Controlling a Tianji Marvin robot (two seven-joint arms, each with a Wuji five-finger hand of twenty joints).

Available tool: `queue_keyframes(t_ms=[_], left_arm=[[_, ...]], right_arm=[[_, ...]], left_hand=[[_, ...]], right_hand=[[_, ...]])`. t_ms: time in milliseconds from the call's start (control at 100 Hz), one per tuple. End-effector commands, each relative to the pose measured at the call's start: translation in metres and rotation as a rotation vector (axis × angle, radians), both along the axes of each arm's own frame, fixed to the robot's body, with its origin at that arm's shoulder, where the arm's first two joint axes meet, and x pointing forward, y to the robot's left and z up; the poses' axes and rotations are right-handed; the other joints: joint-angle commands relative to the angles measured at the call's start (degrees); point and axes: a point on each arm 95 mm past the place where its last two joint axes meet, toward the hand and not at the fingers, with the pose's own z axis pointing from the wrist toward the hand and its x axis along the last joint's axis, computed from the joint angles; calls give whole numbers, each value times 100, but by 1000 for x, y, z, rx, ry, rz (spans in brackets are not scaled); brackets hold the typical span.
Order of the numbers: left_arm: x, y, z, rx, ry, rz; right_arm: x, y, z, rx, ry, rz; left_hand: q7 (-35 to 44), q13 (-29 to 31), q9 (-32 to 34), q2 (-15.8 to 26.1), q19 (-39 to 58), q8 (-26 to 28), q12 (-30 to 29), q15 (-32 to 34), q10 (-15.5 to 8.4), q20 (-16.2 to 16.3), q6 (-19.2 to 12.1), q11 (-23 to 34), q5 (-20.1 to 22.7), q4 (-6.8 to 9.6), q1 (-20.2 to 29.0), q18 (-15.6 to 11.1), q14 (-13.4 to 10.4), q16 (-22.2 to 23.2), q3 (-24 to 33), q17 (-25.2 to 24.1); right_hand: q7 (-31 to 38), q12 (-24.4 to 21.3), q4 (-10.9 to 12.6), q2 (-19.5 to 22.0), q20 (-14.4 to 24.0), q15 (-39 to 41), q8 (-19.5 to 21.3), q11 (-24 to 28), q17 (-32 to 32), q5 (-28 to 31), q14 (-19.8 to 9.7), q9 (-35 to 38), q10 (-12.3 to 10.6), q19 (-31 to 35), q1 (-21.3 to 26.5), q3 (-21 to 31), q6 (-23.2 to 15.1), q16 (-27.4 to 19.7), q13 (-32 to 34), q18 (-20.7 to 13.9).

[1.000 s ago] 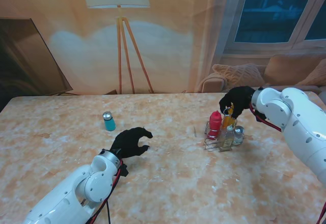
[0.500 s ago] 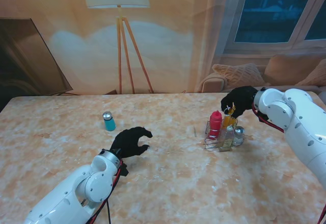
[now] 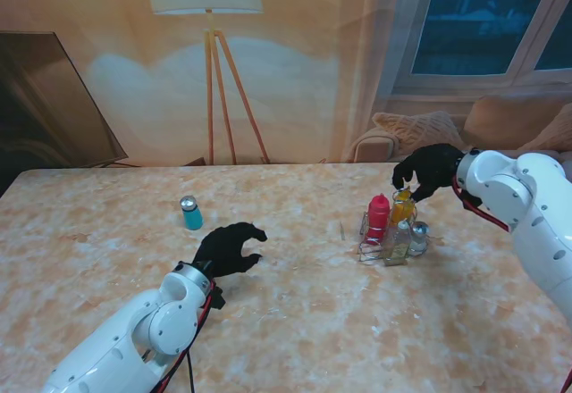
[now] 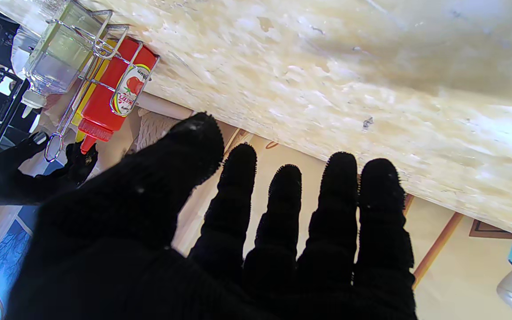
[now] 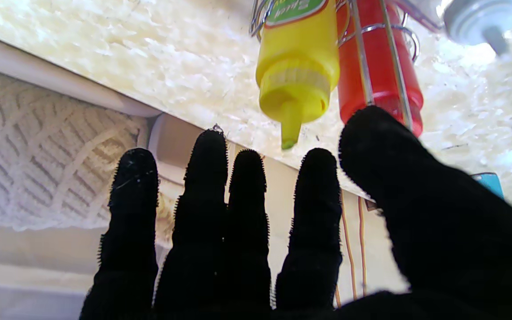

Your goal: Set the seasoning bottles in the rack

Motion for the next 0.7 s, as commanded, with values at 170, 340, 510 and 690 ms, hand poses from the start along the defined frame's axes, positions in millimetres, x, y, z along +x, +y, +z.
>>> queue_keyframes(t_ms=[170, 340, 510, 690], left_arm=[[-2, -2, -1, 0, 9, -7], [-2, -1, 0, 2, 2, -6], [-2, -1, 0, 1, 0, -6], [-4, 0, 1, 3, -5, -9]], right_arm=[[-13, -4, 24, -16, -68, 27], [-30, -9, 36, 34, -144, 17], [-52, -9, 36, 138, -194, -3], [-77, -1, 23, 335, -184, -25]], left_hand=[[130, -89, 71, -154, -8, 71, 46, -26, -50, 43, -29, 45, 128, 73, -18, -66, -37, 25, 173, -73], [130, -83, 78, -159, -5, 73, 48, -27, -65, 46, -34, 47, 131, 75, -17, -67, -40, 25, 174, -69], [129, -93, 82, -149, -11, 74, 49, -31, -65, 46, -35, 49, 127, 76, -5, -58, -36, 25, 174, -82], [125, -87, 95, -89, -12, 73, 51, -30, -67, 50, -38, 51, 122, 77, -6, -67, -25, 26, 133, -87]], right_hand=[[-57, -37, 159, 202, 96, 11, 125, 35, -23, -24, 18, -39, 26, 64, -86, 79, 31, -68, -18, 68], [110, 57, -322, 456, 66, 94, -37, 162, -17, 48, -13, 100, -1, 71, 229, -304, 7, -22, 52, 25], [1126, 328, -499, 949, 69, 335, -508, 430, 125, 26, -45, 321, -62, 191, 1068, -892, -207, 111, 212, -115], [1309, 986, -328, 1572, 125, 809, -412, 670, 210, 269, -38, 551, -8, 318, 1256, -1341, -35, 412, 349, -159]])
